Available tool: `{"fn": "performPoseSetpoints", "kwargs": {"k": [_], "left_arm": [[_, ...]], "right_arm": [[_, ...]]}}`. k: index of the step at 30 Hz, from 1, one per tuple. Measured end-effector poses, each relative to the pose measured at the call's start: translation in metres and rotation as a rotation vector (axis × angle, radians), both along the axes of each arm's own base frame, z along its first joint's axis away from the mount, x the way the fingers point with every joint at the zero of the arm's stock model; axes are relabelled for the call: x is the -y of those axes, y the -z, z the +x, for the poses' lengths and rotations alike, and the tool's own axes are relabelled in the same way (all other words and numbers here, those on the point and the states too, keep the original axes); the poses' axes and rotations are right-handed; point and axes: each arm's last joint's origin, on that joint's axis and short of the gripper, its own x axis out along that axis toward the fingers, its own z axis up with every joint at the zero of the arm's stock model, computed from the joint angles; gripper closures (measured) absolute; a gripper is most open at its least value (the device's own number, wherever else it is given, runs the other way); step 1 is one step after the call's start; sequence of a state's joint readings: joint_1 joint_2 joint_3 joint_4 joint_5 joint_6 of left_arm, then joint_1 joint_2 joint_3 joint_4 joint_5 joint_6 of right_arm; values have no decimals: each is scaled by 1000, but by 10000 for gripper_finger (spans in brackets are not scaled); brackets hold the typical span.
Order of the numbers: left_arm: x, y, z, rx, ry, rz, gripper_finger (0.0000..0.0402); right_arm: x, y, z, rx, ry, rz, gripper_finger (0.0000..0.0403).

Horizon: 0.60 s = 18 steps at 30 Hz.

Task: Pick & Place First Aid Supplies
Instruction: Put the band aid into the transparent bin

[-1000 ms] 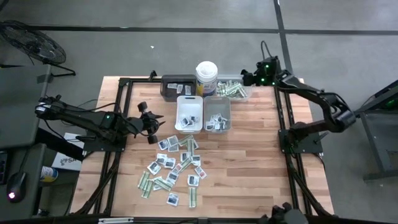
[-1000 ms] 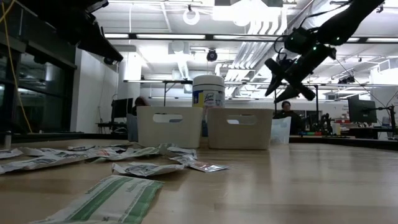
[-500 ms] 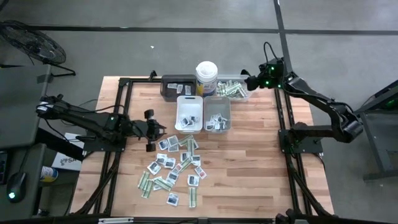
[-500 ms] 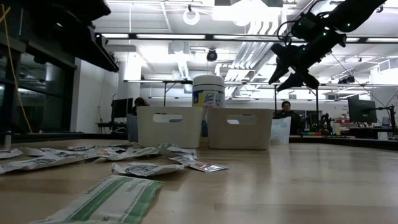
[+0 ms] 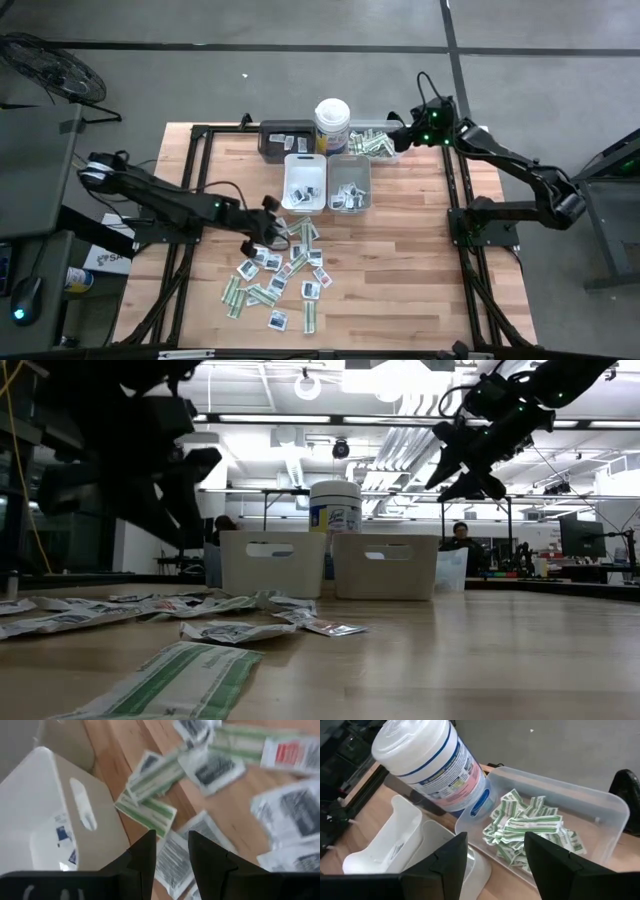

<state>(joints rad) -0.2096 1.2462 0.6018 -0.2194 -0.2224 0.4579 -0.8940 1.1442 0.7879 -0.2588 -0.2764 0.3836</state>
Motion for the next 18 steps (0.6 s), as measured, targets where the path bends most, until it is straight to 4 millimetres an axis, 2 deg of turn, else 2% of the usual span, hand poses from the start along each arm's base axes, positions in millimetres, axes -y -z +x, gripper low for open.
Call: {"fn": "performPoseSetpoints", "kwargs": {"k": [9,14,18], "left_arm": [[4,17,19,20,94,71,291],[5,31,24,-25,95,82,291],[6,34,28,-8,91,84,291]], "right_arm": [[-4,1,4,-2,-21,10,213],[-5,1,4,3,-24,17,213],[-5,1,4,4,-28,20,213]]}}
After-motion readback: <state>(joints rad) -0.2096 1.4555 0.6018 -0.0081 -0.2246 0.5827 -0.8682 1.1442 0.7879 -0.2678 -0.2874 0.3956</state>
